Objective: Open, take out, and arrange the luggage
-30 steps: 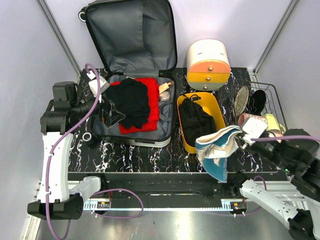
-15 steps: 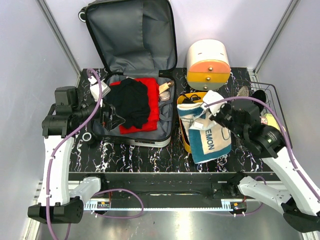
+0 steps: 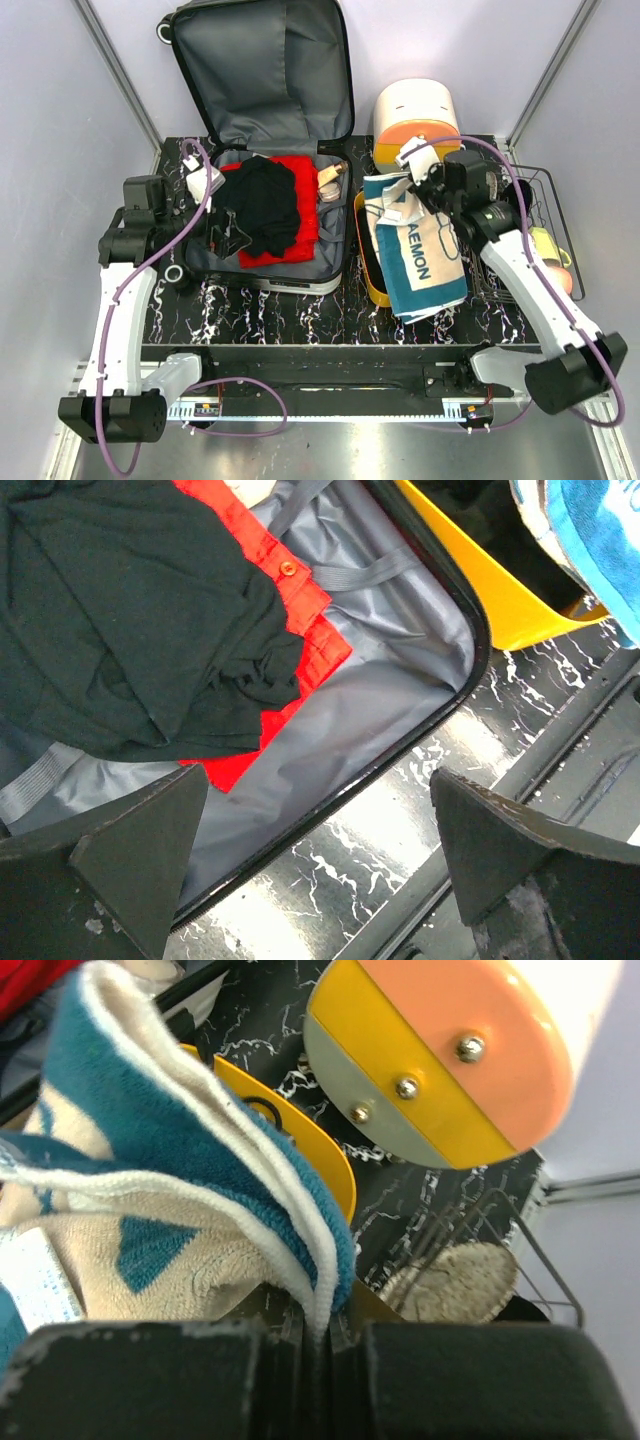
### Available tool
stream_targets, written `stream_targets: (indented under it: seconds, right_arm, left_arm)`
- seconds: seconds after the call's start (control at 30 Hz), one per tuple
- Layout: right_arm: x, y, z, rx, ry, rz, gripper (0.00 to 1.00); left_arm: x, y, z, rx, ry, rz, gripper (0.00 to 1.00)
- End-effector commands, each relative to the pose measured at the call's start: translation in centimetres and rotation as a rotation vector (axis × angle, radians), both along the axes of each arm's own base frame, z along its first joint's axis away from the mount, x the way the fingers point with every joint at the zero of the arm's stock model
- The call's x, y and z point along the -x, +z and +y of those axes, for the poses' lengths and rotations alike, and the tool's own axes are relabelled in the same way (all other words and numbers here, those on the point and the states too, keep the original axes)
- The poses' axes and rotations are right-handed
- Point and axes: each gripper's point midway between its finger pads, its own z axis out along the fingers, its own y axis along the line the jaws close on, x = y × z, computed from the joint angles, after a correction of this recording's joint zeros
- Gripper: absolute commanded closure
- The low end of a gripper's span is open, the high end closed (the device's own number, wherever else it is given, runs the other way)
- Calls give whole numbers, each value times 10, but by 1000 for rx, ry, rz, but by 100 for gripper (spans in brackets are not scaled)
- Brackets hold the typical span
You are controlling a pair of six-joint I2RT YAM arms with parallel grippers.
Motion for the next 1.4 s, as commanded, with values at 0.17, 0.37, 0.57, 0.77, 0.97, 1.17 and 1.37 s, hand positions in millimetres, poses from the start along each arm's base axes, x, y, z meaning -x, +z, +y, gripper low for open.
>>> stream_targets:
  seconds: [0.17, 0.37, 0.57, 0.77, 0.97, 1.17, 1.37]
  right_arm:
    - [-70, -16, 3, -194, -114, 18, 100]
    - [-94, -38, 0, -260, -163, 85, 98]
    - [-96, -44, 11, -334, -136, 147, 21]
    - [-70, 5, 29, -407, -25, 160, 0]
    - [-36, 27, 45, -483, 78, 201, 0]
    - [-23, 26, 49, -504, 106, 230, 1]
    - [-21, 15, 46, -492, 86, 256, 0]
  left_arm:
    - [-34, -8, 15, -15, 138, -55, 1]
    - [-45, -18, 20, -5, 189, -56, 1]
    - [-56, -40, 32, -125, 160, -23, 1]
    - [-83, -52, 34, -250, 24, -41, 1]
    - [-110, -77, 14, -386, -125, -82, 1]
    - [-137, -112, -6, -558, -295, -184, 1]
    - [-151, -160, -17, -656, -392, -151, 1]
